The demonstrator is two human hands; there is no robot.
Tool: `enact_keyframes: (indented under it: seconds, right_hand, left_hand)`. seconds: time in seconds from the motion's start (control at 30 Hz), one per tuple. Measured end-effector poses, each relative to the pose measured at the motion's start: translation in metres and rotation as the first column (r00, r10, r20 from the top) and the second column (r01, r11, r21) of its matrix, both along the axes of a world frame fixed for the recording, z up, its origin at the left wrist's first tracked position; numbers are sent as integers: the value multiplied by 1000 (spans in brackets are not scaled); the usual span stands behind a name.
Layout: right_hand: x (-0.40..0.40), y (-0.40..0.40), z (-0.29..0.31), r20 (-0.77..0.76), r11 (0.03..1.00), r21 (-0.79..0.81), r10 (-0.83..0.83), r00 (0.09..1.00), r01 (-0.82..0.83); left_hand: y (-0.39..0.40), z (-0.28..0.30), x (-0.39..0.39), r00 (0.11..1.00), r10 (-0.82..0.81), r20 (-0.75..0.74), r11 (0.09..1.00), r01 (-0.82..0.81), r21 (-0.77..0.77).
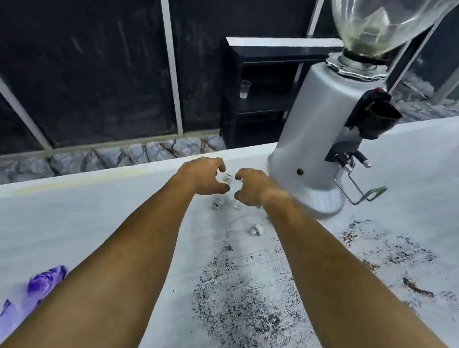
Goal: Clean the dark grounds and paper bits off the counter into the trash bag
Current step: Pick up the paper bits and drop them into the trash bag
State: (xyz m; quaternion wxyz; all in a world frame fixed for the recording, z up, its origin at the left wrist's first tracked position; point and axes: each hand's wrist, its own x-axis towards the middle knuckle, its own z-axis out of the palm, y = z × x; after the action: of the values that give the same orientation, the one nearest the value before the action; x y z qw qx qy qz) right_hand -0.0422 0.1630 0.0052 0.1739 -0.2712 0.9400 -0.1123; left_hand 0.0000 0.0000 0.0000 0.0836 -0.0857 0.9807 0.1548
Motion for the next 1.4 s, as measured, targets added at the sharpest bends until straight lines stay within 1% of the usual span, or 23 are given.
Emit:
enact_keyframes:
  seconds: [0.03,0.13,0.2,0.3,0.4,0.47,0.67,0.8,0.83,0.9,0.97,1.03,1.1,1.23,1.33,1.4]
  right_hand:
    - [-1,-3,-5,22,999,37,-1,1000,0]
    - [-2,-8,-26,94,996,84,-13,995,5]
    - [-2,-10,-40,100,994,110,-11,995,0]
    - [1,-13,-54,65,991,136,-7,998,-2]
    - [5,-13,-61,51,996,86,-12,999,7]
    - [6,-12,-64,36,999,50,-11,999,10]
    - [18,-7,-71,-119,1000,13,16,993,-15]
    - [25,-6,-72,-259,999,-19,34,965,-40]
    - [27,-6,-72,-303,998,-56,8,953,-26]
    - [29,-7,-68,-338,977,-207,-115,934,46]
    - [32,-6,-60,-286,937,-327,-223,932,124]
    - [35,0,-49,-231,915,-373,-249,941,150]
    - [39,15,-37,-210,888,-432,-267,940,156]
    - [53,78,-21,-194,783,-590,-373,907,196]
    - [75,142,-17,-161,755,-594,-448,879,276]
    - [92,186,-18,-183,753,-583,-487,854,304]
  left_hand:
    - [-1,-7,0,1000,-8,29,1000,8,11]
    - [-2,-36,4,997,-27,73,999,25,34]
    - [0,-50,8,996,-65,53,996,62,58]
    - [-1,-66,13,994,-108,5,992,107,72]
    - [-1,-73,15,991,-121,-57,989,125,79]
    - [-2,-76,16,992,-113,-58,988,118,103]
    - [0,-81,18,995,-72,-74,987,82,139]
    - [-1,-84,18,995,-32,-90,986,46,159]
    - [-1,-84,18,995,-6,-98,983,24,183]
    - [1,-77,19,989,85,-117,959,-50,279]
    - [7,-64,21,977,177,-121,897,-109,429]
    - [19,-47,24,967,209,-148,844,-102,526]
    - [37,-31,24,959,203,-196,835,-65,547]
    - [94,-8,31,943,161,-291,816,39,577]
    - [150,-5,46,922,130,-364,803,117,584]
    - [190,-7,56,927,115,-357,785,136,605]
